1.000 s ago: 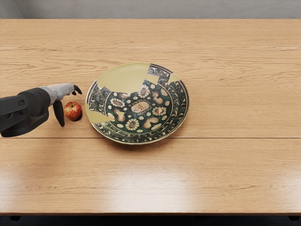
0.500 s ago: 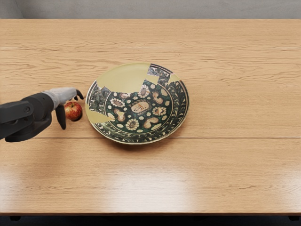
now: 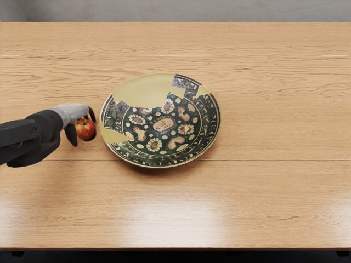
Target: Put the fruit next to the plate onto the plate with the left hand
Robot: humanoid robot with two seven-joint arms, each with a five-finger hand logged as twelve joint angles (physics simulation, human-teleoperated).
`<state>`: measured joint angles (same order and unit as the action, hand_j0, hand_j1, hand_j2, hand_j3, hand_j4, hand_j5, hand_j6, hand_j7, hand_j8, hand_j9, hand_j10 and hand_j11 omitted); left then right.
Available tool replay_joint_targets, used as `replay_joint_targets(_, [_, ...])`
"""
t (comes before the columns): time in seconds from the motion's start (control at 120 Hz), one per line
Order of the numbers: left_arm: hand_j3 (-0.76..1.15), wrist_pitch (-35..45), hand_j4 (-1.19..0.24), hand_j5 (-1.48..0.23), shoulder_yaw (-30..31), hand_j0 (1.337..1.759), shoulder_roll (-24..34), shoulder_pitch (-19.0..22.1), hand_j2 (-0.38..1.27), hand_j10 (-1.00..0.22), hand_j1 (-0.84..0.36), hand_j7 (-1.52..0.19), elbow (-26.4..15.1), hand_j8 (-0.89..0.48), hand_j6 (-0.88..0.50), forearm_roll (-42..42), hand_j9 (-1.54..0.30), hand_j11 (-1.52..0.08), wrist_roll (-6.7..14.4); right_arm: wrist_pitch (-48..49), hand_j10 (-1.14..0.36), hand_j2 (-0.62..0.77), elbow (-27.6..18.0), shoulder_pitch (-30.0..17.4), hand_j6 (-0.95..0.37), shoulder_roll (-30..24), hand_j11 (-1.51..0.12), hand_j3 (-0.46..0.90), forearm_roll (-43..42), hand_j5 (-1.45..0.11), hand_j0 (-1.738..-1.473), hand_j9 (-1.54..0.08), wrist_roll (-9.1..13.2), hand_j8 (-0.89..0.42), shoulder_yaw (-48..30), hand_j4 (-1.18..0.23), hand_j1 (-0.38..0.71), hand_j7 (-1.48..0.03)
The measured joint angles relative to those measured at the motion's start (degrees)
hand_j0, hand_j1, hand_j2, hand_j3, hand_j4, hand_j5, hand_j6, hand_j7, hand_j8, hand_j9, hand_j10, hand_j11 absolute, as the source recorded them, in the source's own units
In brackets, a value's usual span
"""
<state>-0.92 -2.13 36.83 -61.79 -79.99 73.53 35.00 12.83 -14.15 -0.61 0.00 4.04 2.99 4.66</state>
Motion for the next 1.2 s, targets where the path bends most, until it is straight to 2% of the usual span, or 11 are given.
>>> replay_joint_targets(0.183, [0.00,0.0,-0.48,-0.62,0.0,1.658,0.0,-0.3,0.10,-0.48,-0.22,-0.62,0.0,-0.48,-0.48,0.0,-0.62,-0.62,0.0,0.0,-0.01,0.00,0.0,0.0,-0.01,0.0,-0.02,0.00,0.0,-0.02,-1.658,-0.02,0.0,-0.01,0.0,-0.01,-0.33,-0.02])
replay_joint_targets(0.367, [0.00,0.1,-0.51,-0.65,-0.1,1.658,-0.1,-0.3,0.11,-0.51,-0.25,-0.65,0.1,-0.51,-0.47,0.0,-0.65,-0.65,0.0,0.0,-0.01,0.00,0.0,0.0,-0.01,0.0,-0.02,0.00,0.0,-0.02,-1.658,-0.02,0.0,-0.01,0.0,-0.01,-0.33,-0.02])
replay_joint_targets(0.433, [0.00,0.0,-0.52,-0.64,0.0,1.657,-2.3,0.1,0.08,-0.52,-0.26,-0.66,0.1,-0.51,-0.50,0.1,-0.66,-0.66,0.0,0.0,-0.01,0.00,0.0,0.0,-0.01,0.0,-0.02,0.00,0.0,-0.02,-1.658,-0.02,0.0,-0.01,0.0,-0.01,-0.33,-0.02])
replay_joint_targets(0.575, [0.00,0.1,-0.55,-0.68,0.1,1.657,-2.5,0.1,0.10,-0.54,-0.28,-0.65,0.5,-0.54,-0.50,-0.2,-0.70,-0.70,-0.2,0.0,-0.01,0.00,0.0,0.0,-0.01,0.0,-0.02,0.00,0.0,-0.02,-1.658,-0.02,0.0,-0.01,0.0,-0.01,-0.33,-0.02])
replay_joint_targets(0.675, [0.00,-0.1,-0.52,-0.75,0.1,1.656,-2.4,0.0,0.15,-0.59,-0.31,-0.66,0.5,-0.58,-0.49,-0.4,-0.77,-0.77,-0.2,0.0,-0.01,0.00,0.0,0.0,-0.01,0.0,-0.02,0.00,0.0,-0.02,-1.658,-0.02,0.0,-0.01,0.0,-0.01,-0.33,-0.02])
replay_joint_targets(0.725, [0.00,0.0,-0.50,-0.78,0.1,1.656,-2.2,0.0,0.18,-0.61,-0.33,-0.62,0.5,-0.57,-0.51,-0.7,-0.80,-0.80,-0.3,0.0,-0.01,0.00,0.0,0.0,-0.01,0.0,-0.02,0.00,0.0,-0.02,-1.658,-0.02,0.0,-0.01,0.0,-0.01,-0.33,-0.02])
replay_joint_targets(0.808, [0.00,-0.2,-0.46,-0.84,0.1,1.654,-1.7,-0.2,0.26,-0.63,-0.37,-0.74,0.5,-0.54,-0.46,-0.8,-0.85,-0.85,-0.1,0.0,-0.01,0.00,0.0,0.0,-0.01,0.0,-0.02,0.00,0.0,-0.02,-1.658,-0.02,0.0,-0.01,0.0,-0.01,-0.33,-0.02])
replay_joint_targets(0.95, [0.00,-0.4,-0.44,-0.89,-0.3,1.652,1.9,-1.2,0.21,-0.65,-0.37,-0.84,0.5,-0.55,-0.41,-1.3,-0.89,-0.89,-0.1,0.0,-0.01,0.00,0.0,0.0,-0.01,0.0,-0.02,0.00,0.0,-0.02,-1.658,-0.02,0.0,-0.01,0.0,-0.01,-0.33,-0.02])
replay_joint_targets(1.083, [0.00,-0.6,-0.43,-0.92,-3.5,1.650,4.1,-1.2,0.19,-0.66,-0.36,-0.89,0.5,-0.56,-0.40,-6.3,-0.91,-0.92,0.0,0.0,-0.01,0.00,0.0,0.0,-0.01,0.0,-0.02,0.00,0.0,-0.02,-1.658,-0.02,0.0,-0.01,0.0,-0.01,-0.33,-0.02])
replay_joint_targets(1.2, [0.00,-0.9,-0.42,-0.93,-8.1,1.650,9.4,-1.2,0.20,-0.66,-0.36,-0.91,0.4,-0.58,-0.40,-16.4,-0.93,-0.93,0.0,0.0,-0.01,0.00,0.0,0.0,-0.01,0.0,-0.02,0.00,0.0,-0.02,-1.658,-0.02,0.0,-0.01,0.0,-0.01,-0.33,-0.02])
